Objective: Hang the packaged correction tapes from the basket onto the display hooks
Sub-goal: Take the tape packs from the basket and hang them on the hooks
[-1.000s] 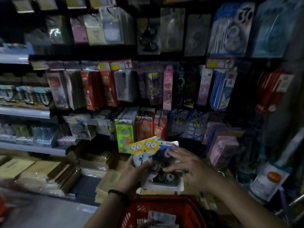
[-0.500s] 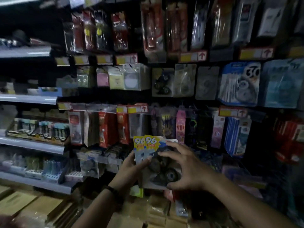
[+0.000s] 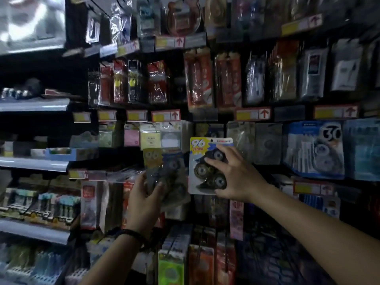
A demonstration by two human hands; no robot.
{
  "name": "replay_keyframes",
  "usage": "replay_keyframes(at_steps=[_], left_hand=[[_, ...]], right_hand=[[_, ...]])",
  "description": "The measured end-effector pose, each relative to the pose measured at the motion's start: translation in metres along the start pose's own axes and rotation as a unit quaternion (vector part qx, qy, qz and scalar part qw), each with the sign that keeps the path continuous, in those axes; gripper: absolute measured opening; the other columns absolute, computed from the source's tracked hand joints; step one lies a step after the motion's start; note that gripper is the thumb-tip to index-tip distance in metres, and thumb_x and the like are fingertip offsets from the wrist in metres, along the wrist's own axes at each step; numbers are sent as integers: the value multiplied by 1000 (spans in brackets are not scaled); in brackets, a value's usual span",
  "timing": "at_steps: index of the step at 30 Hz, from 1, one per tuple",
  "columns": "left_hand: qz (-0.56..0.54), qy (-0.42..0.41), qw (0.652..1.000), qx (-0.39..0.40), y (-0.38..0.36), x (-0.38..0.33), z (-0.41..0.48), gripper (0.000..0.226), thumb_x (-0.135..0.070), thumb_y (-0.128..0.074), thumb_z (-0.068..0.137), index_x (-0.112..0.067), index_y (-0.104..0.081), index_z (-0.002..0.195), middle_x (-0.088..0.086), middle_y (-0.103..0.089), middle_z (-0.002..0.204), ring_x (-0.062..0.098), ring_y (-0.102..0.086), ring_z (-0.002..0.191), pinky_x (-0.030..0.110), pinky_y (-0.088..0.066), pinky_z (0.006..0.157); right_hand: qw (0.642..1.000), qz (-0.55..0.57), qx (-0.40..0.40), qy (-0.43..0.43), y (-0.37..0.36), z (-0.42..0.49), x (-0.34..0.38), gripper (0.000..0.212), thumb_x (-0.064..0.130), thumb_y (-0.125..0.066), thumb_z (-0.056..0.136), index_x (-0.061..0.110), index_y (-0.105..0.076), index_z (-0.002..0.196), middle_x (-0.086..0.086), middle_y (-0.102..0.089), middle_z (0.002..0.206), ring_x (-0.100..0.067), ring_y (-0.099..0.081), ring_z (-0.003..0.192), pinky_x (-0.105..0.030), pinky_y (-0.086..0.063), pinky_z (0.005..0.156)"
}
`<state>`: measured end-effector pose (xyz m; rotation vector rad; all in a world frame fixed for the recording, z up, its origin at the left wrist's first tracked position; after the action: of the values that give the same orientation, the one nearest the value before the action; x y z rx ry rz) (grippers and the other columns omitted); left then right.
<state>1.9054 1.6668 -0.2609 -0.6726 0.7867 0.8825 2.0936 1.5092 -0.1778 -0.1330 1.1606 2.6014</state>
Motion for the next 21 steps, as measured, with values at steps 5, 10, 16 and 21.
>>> replay_keyframes(at_steps=[5,10,16,21], left_hand=[[-11,-20,999,-31,9,-6,25,33,-6,-67,101,-23,-63,128,3,-76,118,20,-74,110,44,-61,93],[-19,-17,1000,-17,4,-5,32,33,-9,-67,101,-26,-62,128,3,-76,116,21,-74,108,41,-62,88],[-32,-14,999,11,-4,-4,30,33,-8,-65,102,-34,-62,121,-1,-75,115,17,-75,104,34,-62,80],[-25,-13,1000,11,-8,2,35,33,-7,-67,100,-31,-65,123,1,-77,116,21,-75,107,43,-63,87]], right_hand=[[997,-58,-41,15,0,47,-10,95,44,-89,68,27,-51,154,-18,-23,167,-40,-18,153,-62,-49,107],[993,-104,-54,3,-3,72,-19,93,41,-90,71,31,-49,154,-20,-19,168,-44,-16,155,-63,-44,112],[994,-100,-43,-16,-5,78,-19,90,51,-84,68,30,-53,151,-20,-22,166,-43,-18,154,-62,-40,115],[992,-122,-12,-15,0,80,-17,90,65,-72,70,38,-49,152,-14,-23,166,-35,-17,153,-52,-32,119]])
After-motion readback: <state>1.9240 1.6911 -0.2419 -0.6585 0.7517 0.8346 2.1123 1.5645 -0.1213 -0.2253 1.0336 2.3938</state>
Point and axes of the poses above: each hand's wrist, its own z-axis towards the middle knuckle, its own y-axis out of the back of the hand, x = y × z, the point moved 10 cm from there along z, towards the middle knuckle
